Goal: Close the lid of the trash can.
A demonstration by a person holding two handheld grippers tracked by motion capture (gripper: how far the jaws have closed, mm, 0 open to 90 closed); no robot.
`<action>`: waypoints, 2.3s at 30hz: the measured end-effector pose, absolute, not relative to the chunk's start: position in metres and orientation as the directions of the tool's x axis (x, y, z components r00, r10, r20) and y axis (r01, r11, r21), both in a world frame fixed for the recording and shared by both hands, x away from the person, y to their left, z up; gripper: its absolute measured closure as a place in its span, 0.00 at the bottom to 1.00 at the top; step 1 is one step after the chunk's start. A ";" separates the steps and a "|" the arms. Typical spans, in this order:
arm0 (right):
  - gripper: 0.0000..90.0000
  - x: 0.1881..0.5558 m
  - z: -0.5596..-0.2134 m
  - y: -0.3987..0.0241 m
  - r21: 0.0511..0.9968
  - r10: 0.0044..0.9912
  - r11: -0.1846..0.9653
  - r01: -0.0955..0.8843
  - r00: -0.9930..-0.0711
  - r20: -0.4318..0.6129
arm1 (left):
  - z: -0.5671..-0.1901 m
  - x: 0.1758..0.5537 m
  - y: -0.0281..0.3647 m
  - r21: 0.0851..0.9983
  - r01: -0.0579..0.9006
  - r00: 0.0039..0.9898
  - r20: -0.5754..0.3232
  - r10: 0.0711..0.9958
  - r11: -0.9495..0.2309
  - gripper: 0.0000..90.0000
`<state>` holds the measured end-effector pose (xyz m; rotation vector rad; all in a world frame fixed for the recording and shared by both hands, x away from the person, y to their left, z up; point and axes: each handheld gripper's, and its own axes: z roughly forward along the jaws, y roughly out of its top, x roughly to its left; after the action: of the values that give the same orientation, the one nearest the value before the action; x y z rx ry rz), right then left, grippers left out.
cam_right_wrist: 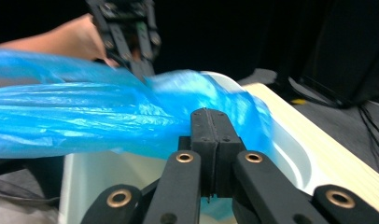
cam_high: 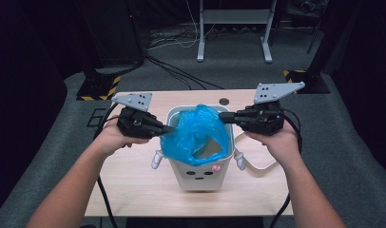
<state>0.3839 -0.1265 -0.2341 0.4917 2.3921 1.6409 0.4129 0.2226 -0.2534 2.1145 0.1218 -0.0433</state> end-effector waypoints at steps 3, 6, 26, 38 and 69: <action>1.00 0.389 -0.239 -0.135 0.930 0.410 0.320 0.182 -0.911 0.037 | -0.255 0.416 0.227 0.858 0.122 0.992 -0.091 0.085 -0.499 0.98; 1.00 0.390 -0.243 -0.146 0.932 0.426 0.301 0.203 -0.903 0.060 | -0.255 0.416 0.228 0.861 0.119 0.992 -0.085 0.090 -0.495 0.98; 1.00 0.396 -0.260 -0.175 0.927 0.495 0.263 0.267 -0.862 0.108 | -0.250 0.432 0.240 0.879 0.159 0.980 -0.087 0.177 -0.450 0.98; 1.00 0.412 -0.263 -0.167 0.921 0.530 0.263 0.287 -0.841 0.111 | -0.253 0.457 0.247 0.891 0.207 0.962 -0.110 0.251 -0.403 0.98; 1.00 0.416 -0.264 -0.163 0.919 0.566 0.257 0.299 -0.818 0.107 | -0.227 0.398 0.277 0.915 0.101 0.966 0.003 0.258 -0.389 0.59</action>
<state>0.4157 -0.1627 -0.2639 0.8048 2.2851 1.5854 0.3982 0.2767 -0.2268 1.9723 0.2567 0.1719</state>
